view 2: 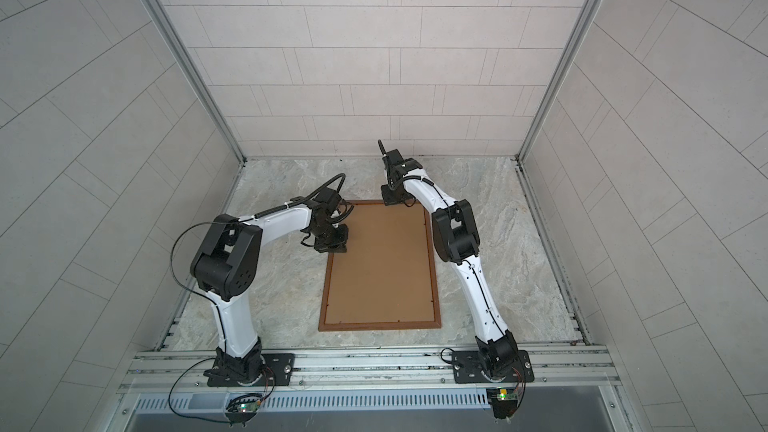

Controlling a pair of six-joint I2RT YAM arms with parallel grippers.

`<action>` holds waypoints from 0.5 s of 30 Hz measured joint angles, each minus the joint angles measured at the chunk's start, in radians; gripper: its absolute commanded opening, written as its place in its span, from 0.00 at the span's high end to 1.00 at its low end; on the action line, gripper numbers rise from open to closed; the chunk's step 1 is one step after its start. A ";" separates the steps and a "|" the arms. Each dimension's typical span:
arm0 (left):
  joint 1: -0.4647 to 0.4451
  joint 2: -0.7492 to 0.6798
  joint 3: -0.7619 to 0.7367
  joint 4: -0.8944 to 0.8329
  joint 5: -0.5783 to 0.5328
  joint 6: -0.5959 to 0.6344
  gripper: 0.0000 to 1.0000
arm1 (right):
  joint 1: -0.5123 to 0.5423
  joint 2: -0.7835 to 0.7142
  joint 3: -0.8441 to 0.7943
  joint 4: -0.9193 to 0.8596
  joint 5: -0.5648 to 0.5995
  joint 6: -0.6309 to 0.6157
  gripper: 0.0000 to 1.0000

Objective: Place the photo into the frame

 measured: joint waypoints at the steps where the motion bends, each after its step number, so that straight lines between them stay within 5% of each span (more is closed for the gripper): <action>1: 0.000 0.000 0.000 -0.001 0.000 0.000 1.00 | 0.000 0.000 0.000 0.000 0.000 0.000 1.00; 15: 0.000 0.001 0.002 -0.003 0.000 0.000 1.00 | 0.005 -0.006 -0.016 0.011 0.012 -0.001 1.00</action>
